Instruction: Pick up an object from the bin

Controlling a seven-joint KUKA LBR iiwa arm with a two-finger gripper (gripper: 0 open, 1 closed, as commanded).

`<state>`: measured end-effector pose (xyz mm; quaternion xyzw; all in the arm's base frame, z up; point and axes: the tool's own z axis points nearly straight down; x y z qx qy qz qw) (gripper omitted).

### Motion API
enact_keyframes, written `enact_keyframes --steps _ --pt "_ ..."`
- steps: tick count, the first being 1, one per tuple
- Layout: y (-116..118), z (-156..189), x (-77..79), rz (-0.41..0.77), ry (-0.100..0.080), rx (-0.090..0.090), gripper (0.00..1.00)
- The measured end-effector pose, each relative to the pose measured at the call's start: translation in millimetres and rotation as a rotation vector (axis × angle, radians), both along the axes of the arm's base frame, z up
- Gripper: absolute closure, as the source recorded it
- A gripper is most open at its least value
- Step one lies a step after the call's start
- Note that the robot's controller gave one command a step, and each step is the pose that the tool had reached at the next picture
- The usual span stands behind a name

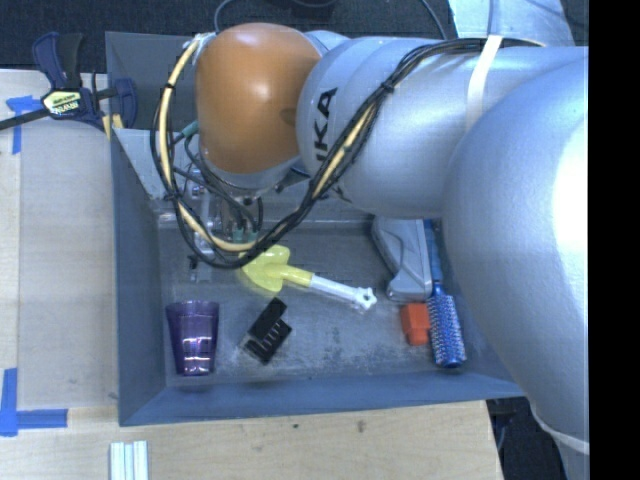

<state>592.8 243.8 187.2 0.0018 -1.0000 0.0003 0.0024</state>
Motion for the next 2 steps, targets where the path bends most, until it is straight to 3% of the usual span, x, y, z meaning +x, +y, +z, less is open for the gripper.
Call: enact_keyframes --steps 1,2 --pt "-1 5 1.7 -0.004 -0.008 0.002 0.0" --pt "-1 -43 -17.8 0.133 -0.008 0.002 0.0"
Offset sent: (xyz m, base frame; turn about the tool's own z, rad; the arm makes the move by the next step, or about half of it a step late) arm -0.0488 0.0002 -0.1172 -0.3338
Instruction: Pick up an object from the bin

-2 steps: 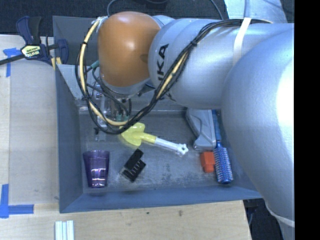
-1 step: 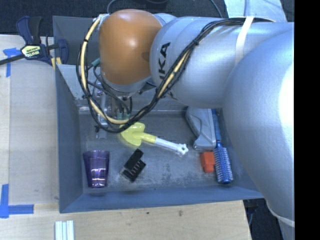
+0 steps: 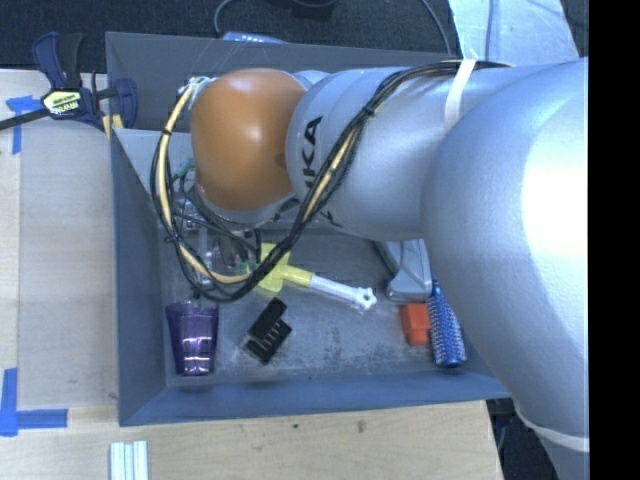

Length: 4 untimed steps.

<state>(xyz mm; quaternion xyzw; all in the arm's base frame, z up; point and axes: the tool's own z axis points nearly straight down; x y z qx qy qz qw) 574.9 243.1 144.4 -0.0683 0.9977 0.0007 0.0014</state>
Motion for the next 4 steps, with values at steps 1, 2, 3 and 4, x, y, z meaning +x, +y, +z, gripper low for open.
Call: enact_keyframes --steps 1,2,3,4 --pt "-2 -7 -45.9 0.207 0.0 -0.001 0.0" --pt "-1 -10 -42.0 0.427 -0.005 0.0 0.0" --pt "0 -72 -82.2 0.735 -0.008 -0.004 0.0" --pt "-1 -73 -69.6 0.945 -0.008 -0.008 1.0"
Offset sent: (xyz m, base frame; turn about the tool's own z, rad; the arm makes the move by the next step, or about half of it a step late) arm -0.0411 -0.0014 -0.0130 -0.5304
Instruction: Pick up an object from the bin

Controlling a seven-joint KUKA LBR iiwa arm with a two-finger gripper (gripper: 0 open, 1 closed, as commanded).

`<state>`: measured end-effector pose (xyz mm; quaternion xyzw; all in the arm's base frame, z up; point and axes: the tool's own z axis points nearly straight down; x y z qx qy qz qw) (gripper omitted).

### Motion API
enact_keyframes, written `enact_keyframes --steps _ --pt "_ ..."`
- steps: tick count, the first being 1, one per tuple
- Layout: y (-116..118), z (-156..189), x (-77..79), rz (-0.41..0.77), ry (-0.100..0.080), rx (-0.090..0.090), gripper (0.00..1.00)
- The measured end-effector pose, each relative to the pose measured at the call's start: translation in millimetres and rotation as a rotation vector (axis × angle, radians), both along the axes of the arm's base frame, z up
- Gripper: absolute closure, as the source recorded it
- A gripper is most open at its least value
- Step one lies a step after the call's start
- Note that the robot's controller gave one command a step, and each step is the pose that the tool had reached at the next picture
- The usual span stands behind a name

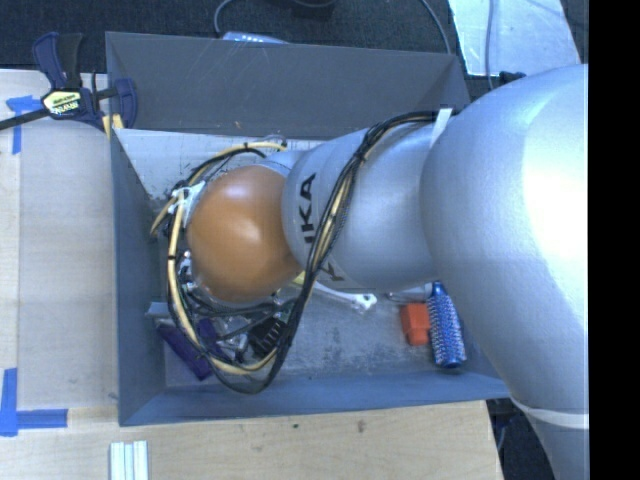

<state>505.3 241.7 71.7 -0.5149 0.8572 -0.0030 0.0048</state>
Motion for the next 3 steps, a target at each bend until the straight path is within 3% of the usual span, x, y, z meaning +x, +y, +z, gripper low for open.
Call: enact_keyframes --steps 3 --pt "1 21 -2.8 0.002 0.007 0.001 1.0"
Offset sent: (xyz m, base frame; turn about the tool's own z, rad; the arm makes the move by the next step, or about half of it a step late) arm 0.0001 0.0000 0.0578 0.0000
